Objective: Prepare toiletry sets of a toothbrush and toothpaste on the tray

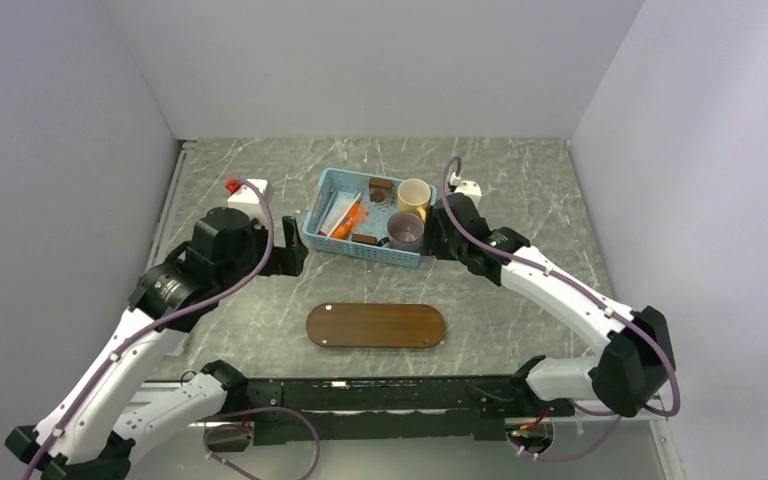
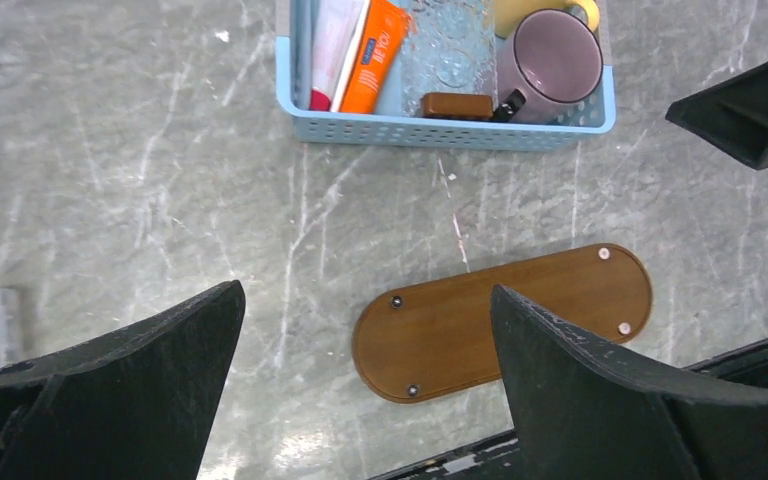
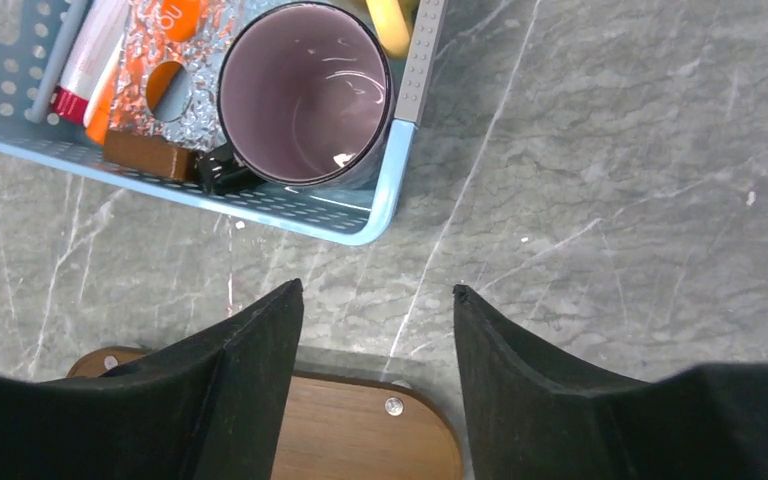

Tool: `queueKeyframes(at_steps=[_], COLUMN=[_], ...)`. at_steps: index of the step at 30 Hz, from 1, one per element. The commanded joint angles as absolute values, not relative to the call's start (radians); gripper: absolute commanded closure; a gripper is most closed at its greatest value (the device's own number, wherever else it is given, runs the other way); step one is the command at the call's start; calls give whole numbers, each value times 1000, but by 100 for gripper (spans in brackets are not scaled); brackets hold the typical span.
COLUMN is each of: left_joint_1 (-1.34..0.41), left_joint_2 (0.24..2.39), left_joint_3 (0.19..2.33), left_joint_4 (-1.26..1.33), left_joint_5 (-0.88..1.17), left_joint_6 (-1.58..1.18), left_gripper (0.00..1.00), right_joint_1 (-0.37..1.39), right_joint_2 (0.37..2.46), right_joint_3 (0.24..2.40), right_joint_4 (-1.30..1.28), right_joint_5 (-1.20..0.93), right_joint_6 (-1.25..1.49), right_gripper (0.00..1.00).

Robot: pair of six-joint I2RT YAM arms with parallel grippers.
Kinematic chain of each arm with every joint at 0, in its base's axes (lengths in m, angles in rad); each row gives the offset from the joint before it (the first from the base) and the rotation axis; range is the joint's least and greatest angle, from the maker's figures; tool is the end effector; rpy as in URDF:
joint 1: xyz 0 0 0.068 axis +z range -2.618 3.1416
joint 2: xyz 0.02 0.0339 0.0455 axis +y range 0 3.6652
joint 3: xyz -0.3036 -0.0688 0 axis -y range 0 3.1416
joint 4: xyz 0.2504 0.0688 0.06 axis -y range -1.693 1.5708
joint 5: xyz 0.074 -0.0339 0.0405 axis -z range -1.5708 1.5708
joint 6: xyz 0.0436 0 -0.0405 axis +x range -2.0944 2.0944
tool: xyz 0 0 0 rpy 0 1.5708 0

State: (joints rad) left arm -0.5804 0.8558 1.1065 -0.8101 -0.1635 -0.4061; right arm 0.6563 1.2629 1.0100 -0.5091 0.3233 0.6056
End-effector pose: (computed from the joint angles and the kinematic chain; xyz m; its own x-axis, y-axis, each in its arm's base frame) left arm 0.1275 -0.0751 0.4009 -0.5758 -0.0885 -0.8128 0.2158 0.9424 -0.2555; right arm 0.2215 0.1531 0.3186 -0.6754 0.1611 -0.7196 -0.0146 0.9727 0.2315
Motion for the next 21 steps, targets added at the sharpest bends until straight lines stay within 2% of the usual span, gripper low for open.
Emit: queueKeyframes(at_steps=[1,3,7,15,21], left_joint_1=[-581,-581,-581,-572,-556], left_joint_2=[805,776,724,671,677], left_joint_3=[1126,1085,995,872,864], left_joint_4=[-834,-789,-713,-624,-637], left_joint_5=[-233,-244,-289,-273,-279], left_joint_6=[-304,-270,-237,-227,-220], left_gripper=[1,1,1,0,1], right_joint_1=[639,631,606,587,582], right_joint_2=[1322,1346,1398,1476,1527], right_joint_3=[1045,1039,1029,1052,1087], right_joint_4=[-459,-434,-396,-370,-359], right_joint_5=[297,290,259,253,244], right_joint_6=[635,650,678,690,687], right_gripper=[45,51,57,58,58])
